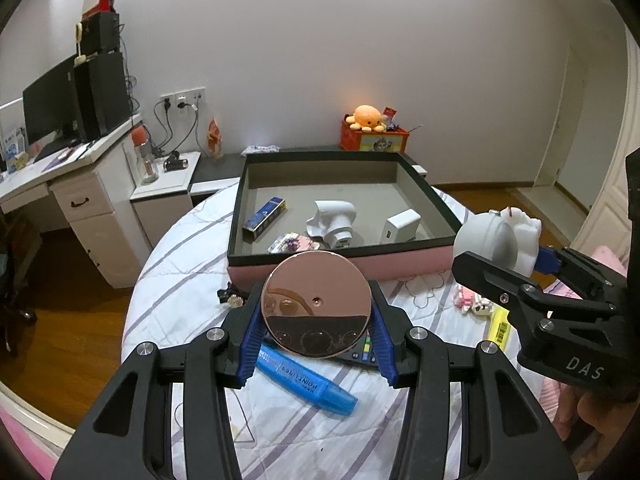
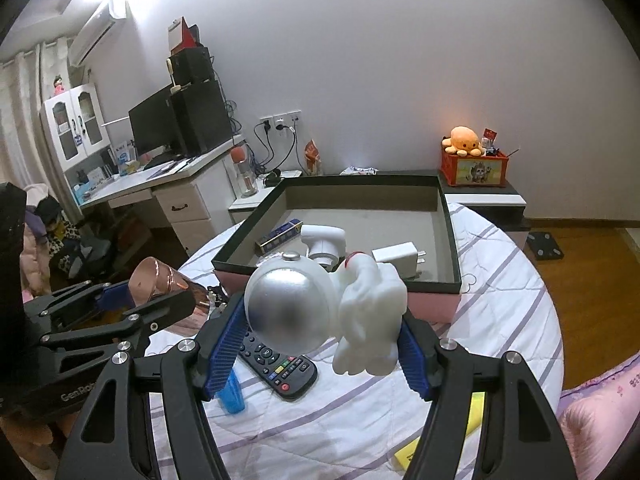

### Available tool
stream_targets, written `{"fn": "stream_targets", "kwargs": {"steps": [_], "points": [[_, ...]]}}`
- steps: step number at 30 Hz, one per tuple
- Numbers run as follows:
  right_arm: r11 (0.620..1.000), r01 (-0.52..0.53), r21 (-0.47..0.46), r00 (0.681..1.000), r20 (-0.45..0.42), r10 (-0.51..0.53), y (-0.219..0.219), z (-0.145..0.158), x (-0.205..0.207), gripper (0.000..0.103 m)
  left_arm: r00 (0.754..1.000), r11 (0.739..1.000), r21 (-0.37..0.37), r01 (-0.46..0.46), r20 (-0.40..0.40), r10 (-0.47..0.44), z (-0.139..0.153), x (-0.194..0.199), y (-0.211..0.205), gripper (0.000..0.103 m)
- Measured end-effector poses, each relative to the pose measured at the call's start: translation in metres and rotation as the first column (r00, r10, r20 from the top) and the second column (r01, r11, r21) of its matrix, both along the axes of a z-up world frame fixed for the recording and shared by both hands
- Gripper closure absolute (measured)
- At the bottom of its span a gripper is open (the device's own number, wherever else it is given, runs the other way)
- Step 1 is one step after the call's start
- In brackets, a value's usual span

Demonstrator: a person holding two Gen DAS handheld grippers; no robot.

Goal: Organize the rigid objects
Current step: 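Carry the jar and astronaut figure into the pink box and open both grippers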

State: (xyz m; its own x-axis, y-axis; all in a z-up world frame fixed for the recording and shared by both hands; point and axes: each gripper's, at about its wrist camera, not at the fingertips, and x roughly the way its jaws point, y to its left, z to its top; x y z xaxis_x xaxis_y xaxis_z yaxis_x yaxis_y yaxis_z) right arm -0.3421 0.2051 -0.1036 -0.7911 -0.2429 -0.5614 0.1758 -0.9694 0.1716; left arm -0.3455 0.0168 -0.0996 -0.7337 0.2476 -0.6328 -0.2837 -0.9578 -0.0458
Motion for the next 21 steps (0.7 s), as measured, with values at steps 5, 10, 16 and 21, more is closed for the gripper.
{"fn": "stream_targets", "kwargs": {"steps": [5, 10, 16, 21], "points": [[0.999, -0.010, 0.038, 1.000, -0.026, 0.011, -0.002, 0.014, -0.010, 0.033, 1.000, 1.000, -0.007, 0.016, -0.019, -0.016, 0.011, -0.018, 0.006, 0.055], [0.997, -0.005, 0.078, 0.999, -0.040, 0.009, 0.001, 0.024, -0.034, 0.033, 0.998, 0.998, 0.008, 0.065, -0.010, -0.065, 0.020, -0.055, 0.014, 0.055], [0.989, 0.003, 0.145, 1.000, -0.002, -0.003, 0.007, 0.020, -0.085, 0.033, 0.993, 0.995, 0.013, 0.099, 0.062, -0.100, 0.013, -0.112, 0.023, 0.055], [0.986, -0.014, 0.167, 0.998, 0.063, 0.004, 0.008, 0.001, -0.130, 0.033, 0.992, 0.996, -0.047, 0.070, 0.105, -0.065, -0.007, -0.153, 0.029, 0.055]]}}
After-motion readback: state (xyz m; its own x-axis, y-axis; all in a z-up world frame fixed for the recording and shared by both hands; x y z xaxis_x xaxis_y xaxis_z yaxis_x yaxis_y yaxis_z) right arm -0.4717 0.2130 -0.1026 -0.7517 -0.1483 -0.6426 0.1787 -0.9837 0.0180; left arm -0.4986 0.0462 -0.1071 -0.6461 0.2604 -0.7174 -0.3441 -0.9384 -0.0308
